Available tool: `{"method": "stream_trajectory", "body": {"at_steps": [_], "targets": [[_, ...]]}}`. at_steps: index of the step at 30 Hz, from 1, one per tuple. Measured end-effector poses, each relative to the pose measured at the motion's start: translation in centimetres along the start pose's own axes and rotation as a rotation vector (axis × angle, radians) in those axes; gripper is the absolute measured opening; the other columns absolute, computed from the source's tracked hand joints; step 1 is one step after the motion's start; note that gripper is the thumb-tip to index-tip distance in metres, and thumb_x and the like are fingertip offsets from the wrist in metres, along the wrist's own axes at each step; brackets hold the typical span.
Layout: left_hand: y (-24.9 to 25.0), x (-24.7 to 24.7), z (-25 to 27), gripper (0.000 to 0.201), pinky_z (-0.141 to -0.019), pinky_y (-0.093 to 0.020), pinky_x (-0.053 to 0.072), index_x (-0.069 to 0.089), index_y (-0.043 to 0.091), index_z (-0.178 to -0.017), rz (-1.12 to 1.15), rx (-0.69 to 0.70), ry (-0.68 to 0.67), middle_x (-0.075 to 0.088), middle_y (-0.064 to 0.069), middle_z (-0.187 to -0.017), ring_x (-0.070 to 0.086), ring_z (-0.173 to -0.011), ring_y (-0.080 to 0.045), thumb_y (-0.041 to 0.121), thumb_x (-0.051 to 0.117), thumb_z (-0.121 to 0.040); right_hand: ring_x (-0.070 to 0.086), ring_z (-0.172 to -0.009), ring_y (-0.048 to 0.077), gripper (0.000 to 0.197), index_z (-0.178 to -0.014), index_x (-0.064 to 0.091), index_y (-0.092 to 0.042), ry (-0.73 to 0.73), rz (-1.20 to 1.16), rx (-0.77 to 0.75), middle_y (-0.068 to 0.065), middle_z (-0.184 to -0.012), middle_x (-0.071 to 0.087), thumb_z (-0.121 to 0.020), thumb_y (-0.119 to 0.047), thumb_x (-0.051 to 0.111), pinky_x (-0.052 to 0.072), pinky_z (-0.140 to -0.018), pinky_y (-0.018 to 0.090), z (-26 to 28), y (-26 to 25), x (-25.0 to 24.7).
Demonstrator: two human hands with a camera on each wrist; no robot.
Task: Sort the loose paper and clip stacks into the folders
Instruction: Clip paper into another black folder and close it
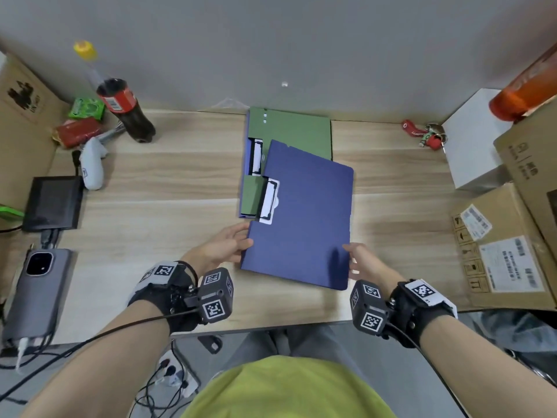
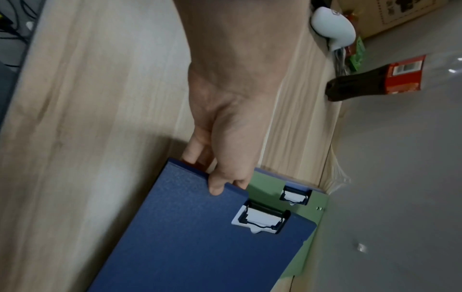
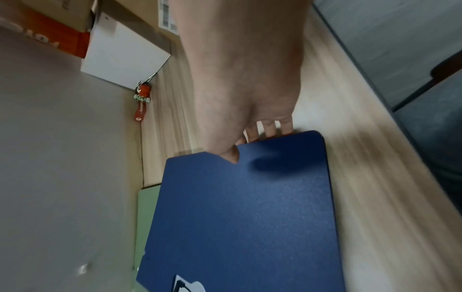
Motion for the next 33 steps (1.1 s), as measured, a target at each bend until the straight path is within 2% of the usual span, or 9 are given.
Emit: {"method": "stream_trajectory", "body": {"at_steps": [3,7,14,17,19,20,23,26,33], "targets": [[1.7,-0.3,-1.3,0.04,-0.091,-0.032,0.05,0.046,0.022,-0.137,0.037,0.034,0.073,0.064,0.001,-0.122,0.061,-0.107,-0.015,0.008,0.047,-0.1,0.051,-0.102,0.021,0.033,-0.125,0.047,-0.016,0.005,-0.083,-0.1,0.003,-0.121,0.056,-0.092,-0.017,0.049,0.041,-0.072,0.027,-0.3,-2.7,0.2],[4.1,-0.9,-3.2,0.045,-0.105,-0.041,0.043,0.041,0.016,-0.144,0.06,0.077,0.193,0.055,-0.001,-0.139,0.057,-0.119,-0.018,0.012,0.047,-0.1,0.052,-0.106,0.02,0.036,-0.128,0.042,-0.018,0.034,-0.142,-0.179,0.003,-0.12,0.055,-0.093,-0.013,0.049,0.039,-0.09,0.031,-2.0,-6.9,0.5],[6.4,-1.6,-5.5,0.033,-0.089,-0.027,0.053,0.057,0.005,-0.13,0.049,0.191,0.469,0.066,-0.008,-0.119,0.064,-0.099,-0.017,0.004,0.047,-0.098,0.048,-0.108,0.017,0.046,-0.138,0.035,-0.016,-0.026,-0.07,-0.215,0.001,-0.118,0.052,-0.094,-0.008,0.045,0.035,-0.101,0.031,-4.2,-10.8,2.2],[6.5,-1.5,-6.2,0.031,-0.087,-0.026,0.052,0.062,0.003,-0.123,0.018,0.153,0.599,0.067,-0.012,-0.116,0.063,-0.097,-0.02,0.0,0.051,-0.094,0.048,-0.104,0.015,0.035,-0.124,0.04,-0.023,-0.03,-0.031,-0.23,-0.004,-0.112,0.053,-0.094,-0.005,0.043,0.04,-0.085,0.024,-4.8,-11.6,2.6],[6.6,-1.2,-6.5,0.03,-0.075,-0.013,0.047,0.065,0.005,-0.118,-0.045,0.135,0.659,0.066,-0.009,-0.111,0.058,-0.093,-0.016,-0.003,0.051,-0.092,0.051,-0.107,0.014,0.034,-0.121,0.045,-0.02,-0.05,0.029,-0.239,-0.006,-0.117,0.056,-0.091,-0.005,0.044,0.042,-0.078,0.022,-5.1,-11.8,3.1],[6.5,-1.1,-6.6,0.032,-0.067,-0.007,0.043,0.066,0.007,-0.117,-0.074,0.129,0.677,0.064,-0.006,-0.108,0.054,-0.093,-0.014,-0.004,0.05,-0.091,0.051,-0.115,0.014,0.042,-0.129,0.045,-0.017,-0.076,0.044,-0.247,-0.006,-0.126,0.056,-0.089,-0.007,0.045,0.044,-0.088,0.025,-5.3,-11.9,3.2],[6.4,-0.8,-7.0,0.036,-0.072,-0.004,0.043,0.067,0.022,-0.109,-0.048,0.134,0.631,0.061,0.001,-0.103,0.053,-0.095,-0.013,-0.004,0.048,-0.091,0.033,-0.139,0.016,0.063,-0.15,0.026,-0.022,-0.156,0.082,-0.231,-0.008,-0.151,0.035,-0.092,-0.011,0.046,0.024,-0.116,0.035,-5.7,-12.0,3.5],[6.2,-0.4,-7.4,0.048,-0.092,-0.02,0.043,0.056,0.023,-0.132,-0.043,0.111,0.601,0.061,0.008,-0.115,0.056,-0.104,-0.009,-0.002,0.048,-0.092,0.009,-0.148,0.014,0.065,-0.153,0.012,-0.024,-0.186,0.147,-0.203,-0.007,-0.161,0.007,-0.097,-0.017,0.044,0.012,-0.118,0.037,-5.6,-12.2,3.9],[5.6,0.1,-8.1,0.057,-0.094,-0.022,0.04,0.041,0.025,-0.145,-0.106,0.052,0.67,0.058,0.012,-0.12,0.051,-0.109,-0.005,0.004,0.046,-0.093,-0.005,-0.148,0.01,0.076,-0.153,0.001,-0.028,-0.216,0.17,-0.254,-0.013,-0.159,-0.016,-0.095,-0.027,0.05,0.006,-0.118,0.04,-6.0,-12.5,4.4]]}}
Point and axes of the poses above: each hand's wrist, its own z-axis away from the middle knuckle, its own x-axis out of the palm, y = z × x, the point moved 1 cm from there along -z, towards the middle knuckle
